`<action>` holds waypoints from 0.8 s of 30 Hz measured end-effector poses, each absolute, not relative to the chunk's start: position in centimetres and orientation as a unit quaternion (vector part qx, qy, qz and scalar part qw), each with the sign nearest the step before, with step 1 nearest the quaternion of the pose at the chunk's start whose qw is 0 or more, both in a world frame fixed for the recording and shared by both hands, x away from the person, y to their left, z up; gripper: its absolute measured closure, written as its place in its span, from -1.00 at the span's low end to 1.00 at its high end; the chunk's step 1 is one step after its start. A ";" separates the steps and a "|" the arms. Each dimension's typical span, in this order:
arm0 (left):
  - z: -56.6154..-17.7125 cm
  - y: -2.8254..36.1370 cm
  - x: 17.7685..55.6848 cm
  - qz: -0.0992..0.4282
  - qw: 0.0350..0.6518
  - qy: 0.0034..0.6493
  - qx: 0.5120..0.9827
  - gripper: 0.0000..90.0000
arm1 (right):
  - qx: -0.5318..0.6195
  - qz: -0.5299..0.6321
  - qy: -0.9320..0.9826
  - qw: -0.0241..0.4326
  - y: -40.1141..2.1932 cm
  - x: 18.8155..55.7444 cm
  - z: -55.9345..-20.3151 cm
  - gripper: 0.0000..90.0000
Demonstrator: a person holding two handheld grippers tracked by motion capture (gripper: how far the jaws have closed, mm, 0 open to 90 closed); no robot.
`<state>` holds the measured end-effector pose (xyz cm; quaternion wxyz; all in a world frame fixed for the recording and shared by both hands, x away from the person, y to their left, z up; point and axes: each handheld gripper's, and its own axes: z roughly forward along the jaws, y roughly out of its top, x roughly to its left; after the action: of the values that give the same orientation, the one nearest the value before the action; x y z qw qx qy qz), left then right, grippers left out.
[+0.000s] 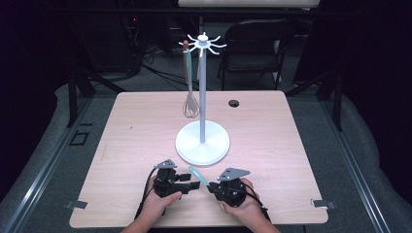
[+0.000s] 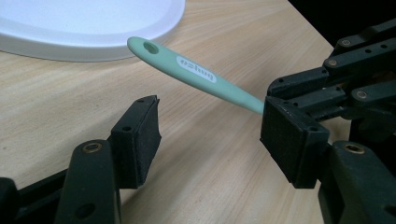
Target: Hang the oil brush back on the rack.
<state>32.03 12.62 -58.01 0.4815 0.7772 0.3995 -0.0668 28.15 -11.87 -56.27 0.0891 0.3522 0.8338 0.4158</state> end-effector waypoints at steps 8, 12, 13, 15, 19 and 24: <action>-57.7 12.9 32.1 -0.080 0.497 0.401 0.765 -0.16 | 0.327 0.431 0.836 0.091 -11.0 27.5 -56.3 0.82; -57.7 12.8 32.0 -0.083 0.502 0.398 0.763 -0.10 | 0.315 0.435 0.838 0.095 -10.5 27.2 -56.3 0.82; -57.6 12.8 32.0 -0.079 0.503 0.398 0.763 -0.06 | 0.313 0.434 0.839 0.095 -10.4 27.2 -56.4 0.82; -57.5 12.8 31.9 -0.065 0.503 0.399 0.764 0.11 | 0.314 0.431 0.840 0.095 -10.3 27.2 -56.5 0.82; -57.6 12.9 32.0 -0.063 0.503 0.406 0.760 0.25 | 0.320 0.435 0.837 0.093 -10.3 27.2 -56.6 0.74; -57.6 12.9 32.0 -0.062 0.504 0.406 0.760 0.27 | 0.334 0.416 0.843 0.063 -10.6 27.4 -56.8 0.61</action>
<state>32.04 12.86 -57.64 0.5036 0.7599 0.4062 -0.0623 27.41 -10.58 -56.77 0.0631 0.3340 0.8433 0.4164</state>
